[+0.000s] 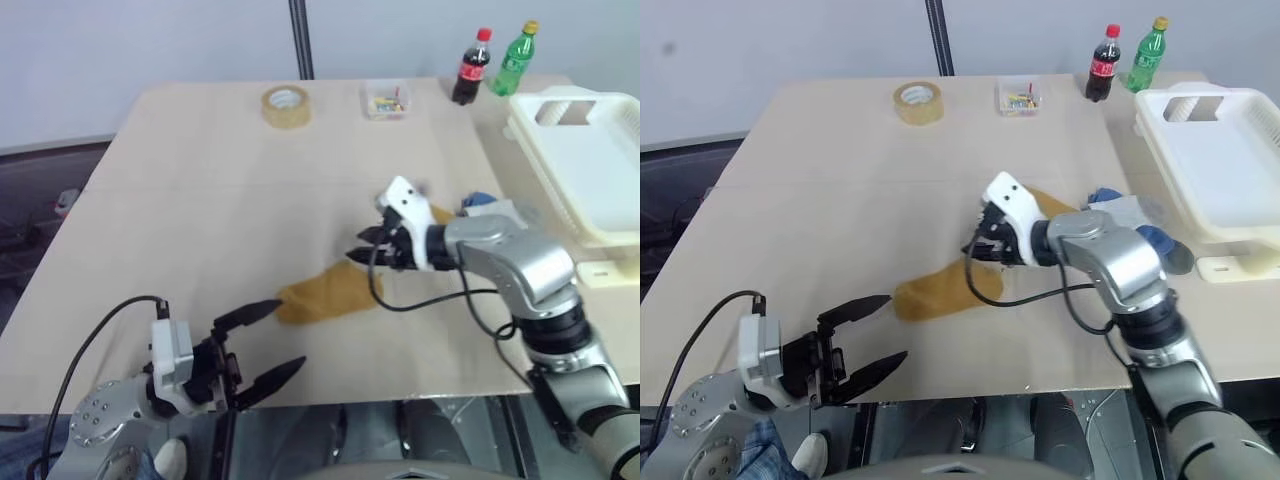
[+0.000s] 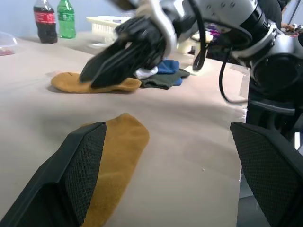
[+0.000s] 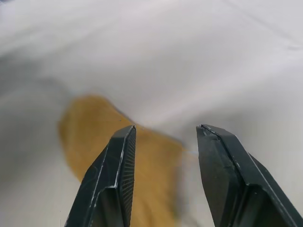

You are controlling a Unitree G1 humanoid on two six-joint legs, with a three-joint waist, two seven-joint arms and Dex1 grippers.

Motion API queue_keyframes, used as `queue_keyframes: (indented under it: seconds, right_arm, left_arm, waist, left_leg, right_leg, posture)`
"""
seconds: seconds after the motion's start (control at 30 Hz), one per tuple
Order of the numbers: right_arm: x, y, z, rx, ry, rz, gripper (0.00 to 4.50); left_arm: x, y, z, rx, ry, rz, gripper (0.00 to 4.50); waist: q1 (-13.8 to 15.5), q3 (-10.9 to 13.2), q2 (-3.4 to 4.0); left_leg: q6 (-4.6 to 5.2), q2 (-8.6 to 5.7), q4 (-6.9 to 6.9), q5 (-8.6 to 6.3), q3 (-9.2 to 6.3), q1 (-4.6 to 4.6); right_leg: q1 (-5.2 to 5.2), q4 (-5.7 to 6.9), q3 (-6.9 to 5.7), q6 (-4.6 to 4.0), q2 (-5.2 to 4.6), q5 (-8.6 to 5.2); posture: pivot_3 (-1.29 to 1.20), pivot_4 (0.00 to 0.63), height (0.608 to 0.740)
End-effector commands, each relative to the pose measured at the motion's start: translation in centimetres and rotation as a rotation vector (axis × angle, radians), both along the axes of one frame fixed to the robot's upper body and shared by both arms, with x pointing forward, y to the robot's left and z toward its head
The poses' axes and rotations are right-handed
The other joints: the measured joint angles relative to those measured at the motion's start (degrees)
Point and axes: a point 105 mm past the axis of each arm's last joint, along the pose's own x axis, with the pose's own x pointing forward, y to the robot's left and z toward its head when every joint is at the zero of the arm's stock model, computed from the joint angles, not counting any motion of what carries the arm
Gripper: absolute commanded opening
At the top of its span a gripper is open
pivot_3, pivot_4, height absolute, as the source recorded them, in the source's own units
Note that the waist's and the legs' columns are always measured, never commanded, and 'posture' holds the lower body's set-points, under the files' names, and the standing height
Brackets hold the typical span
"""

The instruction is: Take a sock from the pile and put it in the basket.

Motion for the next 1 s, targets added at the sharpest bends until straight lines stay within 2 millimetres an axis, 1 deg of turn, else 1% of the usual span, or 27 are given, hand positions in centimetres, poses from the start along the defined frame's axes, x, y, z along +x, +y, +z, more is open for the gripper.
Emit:
queue_keyframes:
  seconds: [0.03, 0.1, 0.17, 0.23, 0.3, 0.33, 0.47, 0.5, 0.53, 0.63, 0.93, 1.0]
  right_arm:
    - [-0.9, -1.0, -3.0, -0.099, 0.017, 0.021, 2.09]
    - [-1.3, -1.5, -4.5, -0.140, 0.042, 0.017, 2.09]
    - [-1.8, -1.6, -5.4, -0.140, 0.084, 0.005, 2.09]
    - [-2.0, -1.5, -5.7, -0.137, 0.091, 0.002, 2.09]
    - [-2.0, -1.5, -5.6, -0.121, 0.090, -0.005, 2.09]
    - [-2.0, -1.6, -5.5, -0.110, 0.095, -0.015, 1.58]
    - [-2.0, -2.2, -5.2, -0.101, 0.102, -0.037, 0.59]
    - [-2.1, -2.4, -5.1, -0.098, 0.105, -0.041, 0.20]
    - [-2.1, -2.5, -5.0, -0.092, 0.112, -0.047, 0.05]
    - [-2.5, -3.2, -4.9, -0.085, 0.134, -0.066, 0.05]
    - [-4.3, -6.9, -4.7, -0.087, 0.257, -0.173, 0.05]
    - [-4.3, -7.7, -4.7, -0.095, 0.257, -0.202, 0.05]
  left_arm:
    - [-0.1, 0.1, 0.3, -0.002, -0.018, 0.005, 4.50]
    - [0.0, 0.1, 0.3, -0.002, -0.018, 0.005, 4.50]
    - [0.0, 0.2, 0.3, 0.000, -0.017, 0.005, 4.50]
    - [-0.1, 0.3, 0.3, 0.002, -0.015, 0.006, 4.50]
    - [-0.1, 0.4, 0.3, 0.005, -0.013, 0.007, 4.50]
    - [-0.1, 0.4, 0.2, 0.005, -0.012, 0.008, 4.50]
    - [-0.2, 0.4, 0.1, 0.004, -0.005, 0.004, 4.50]
    - [-0.2, 0.3, 0.0, 0.004, -0.003, 0.000, 4.50]
    - [-0.2, 0.2, 0.0, 0.003, -0.001, -0.003, 4.50]
    - [-0.1, 0.2, -0.1, 0.003, -0.001, -0.007, 4.50]
    - [-0.2, 0.2, -0.1, 0.000, -0.001, -0.003, 4.50]
    - [-0.2, 0.2, -0.1, -0.001, -0.003, -0.003, 4.50]
  waist:
    - [0.01, 0.00, -0.01]
    - [-0.05, 0.00, 0.00]
    - [-0.02, 0.00, 0.00]
    - [0.10, -0.03, -0.05]
    - [0.12, -0.05, -0.08]
    - [0.15, -0.05, -0.08]
    - [0.25, -0.05, -0.08]
    - [0.27, -0.05, -0.08]
    - [0.29, -0.05, -0.08]
    - [0.32, -0.05, -0.08]
    - [0.41, -0.05, -0.07]
    - [0.44, -0.05, -0.08]
  left_leg:
    - [0.00, 0.00, 0.01, 0.00, 0.02, -0.01]
    - [0.00, 0.00, 0.01, 0.00, 0.09, -0.01]
    - [0.00, 0.01, 0.02, 0.00, 0.09, 0.00]
    - [0.01, 0.01, 0.04, 0.00, 0.09, 0.02]
    - [0.01, 0.01, 0.07, 0.00, 0.09, 0.03]
    - [0.01, 0.01, 0.07, 0.00, 0.09, 0.02]
    - [0.01, 0.01, 0.07, 0.00, 0.07, 0.02]
    - [0.01, 0.01, 0.07, 0.00, 0.07, 0.02]
    - [0.01, 0.01, 0.07, 0.00, 0.07, 0.02]
    - [0.01, 0.01, 0.07, 0.00, 0.07, 0.01]
    - [0.03, 0.00, 0.07, -0.01, 0.06, 0.00]
    - [0.03, 0.01, 0.07, -0.02, 0.05, 0.00]
  right_leg:
    - [0.00, -0.01, 0.02, 0.00, -0.02, 0.00]
    - [0.00, 0.02, 0.10, 0.01, -0.02, 0.00]
    - [-0.01, 0.07, 0.11, 0.01, -0.02, 0.00]
    - [0.00, 0.07, 0.11, 0.01, -0.01, 0.00]
    - [0.01, 0.07, 0.10, 0.01, -0.01, 0.00]
    - [0.02, 0.06, 0.10, 0.01, -0.01, 0.01]
    - [0.02, 0.06, 0.09, 0.01, -0.01, 0.00]
    - [0.02, 0.06, 0.08, 0.01, -0.01, 0.00]
    - [0.02, 0.05, 0.09, 0.01, -0.02, 0.00]
    - [0.02, 0.05, 0.08, 0.01, -0.02, 0.00]
    - [0.05, 0.02, 0.07, 0.01, -0.03, 0.00]
    - [0.09, 0.03, 0.05, 0.01, -0.03, 0.00]
  posture:
    - [0.00, 0.150, 0.739]
    - [0.00, 0.150, 0.739]
    - [0.00, 0.150, 0.739]
    - [0.00, 0.150, 0.739]
    - [0.00, 0.150, 0.739]
    - [0.00, 0.150, 0.739]
    - [0.00, 0.150, 0.739]
    - [0.00, 0.150, 0.739]
    - [0.00, 0.150, 0.739]
    - [0.00, 0.150, 0.739]
    - [0.00, 0.150, 0.739]
    - [0.00, 0.150, 0.739]
